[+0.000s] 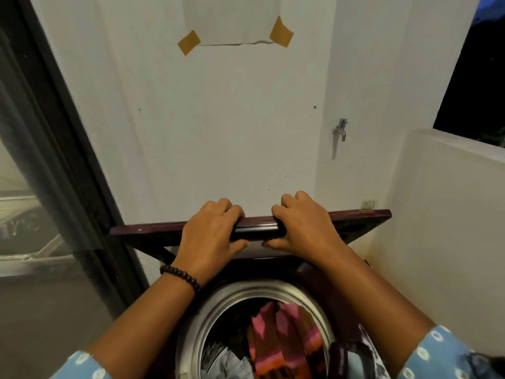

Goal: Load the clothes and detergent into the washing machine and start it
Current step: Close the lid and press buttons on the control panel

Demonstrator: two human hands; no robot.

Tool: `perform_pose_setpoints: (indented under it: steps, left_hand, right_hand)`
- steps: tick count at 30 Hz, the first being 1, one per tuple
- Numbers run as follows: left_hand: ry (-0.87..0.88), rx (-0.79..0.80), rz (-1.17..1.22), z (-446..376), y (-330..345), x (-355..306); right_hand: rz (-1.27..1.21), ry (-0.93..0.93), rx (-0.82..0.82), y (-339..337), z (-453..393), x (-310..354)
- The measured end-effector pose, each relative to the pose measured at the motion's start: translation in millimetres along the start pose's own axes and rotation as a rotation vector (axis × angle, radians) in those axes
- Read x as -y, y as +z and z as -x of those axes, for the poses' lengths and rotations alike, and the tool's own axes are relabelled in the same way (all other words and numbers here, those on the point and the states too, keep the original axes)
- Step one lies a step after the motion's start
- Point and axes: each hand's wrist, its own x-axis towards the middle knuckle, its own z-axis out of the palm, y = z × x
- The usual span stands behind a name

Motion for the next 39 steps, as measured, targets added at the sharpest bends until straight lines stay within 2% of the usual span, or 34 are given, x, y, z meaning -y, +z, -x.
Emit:
perform_pose_setpoints:
  steps: [11, 17, 21, 26, 31, 39]
  left_hand:
    - [-0.052, 0.389, 0.010, 44.3, -1.2, -24.5]
    - [-0.137, 0.604, 0.229, 74.0, 3.8, -29.3]
    - [-0.212, 0.614, 0.400, 99.7, 16.7, -31.1]
    - [-0.231, 0.671, 0.474, 133.4, 45.3, -31.0]
    - [-0.289, 0.643, 0.571, 165.0, 67.7, -35.8]
    - [-0.325, 0.622, 0.600, 185.9, 84.3, -42.8]
  right_hand:
    - [-0.032, -0.004, 0.209, 8.2, 58.6, 23.7]
    - [-0.178, 0.019, 0.349, 20.0, 91.5, 32.8]
    - [-0.370, 0.084, 0.410, 32.0, 117.1, 37.2]
    - [-0.554, 0.157, 0.434, 62.6, 143.2, 41.5]
    - [-0.601, 0.192, 0.476, 95.1, 166.3, 45.5]
    - [-0.655, 0.248, 0.497, 115.8, 182.6, 51.1]
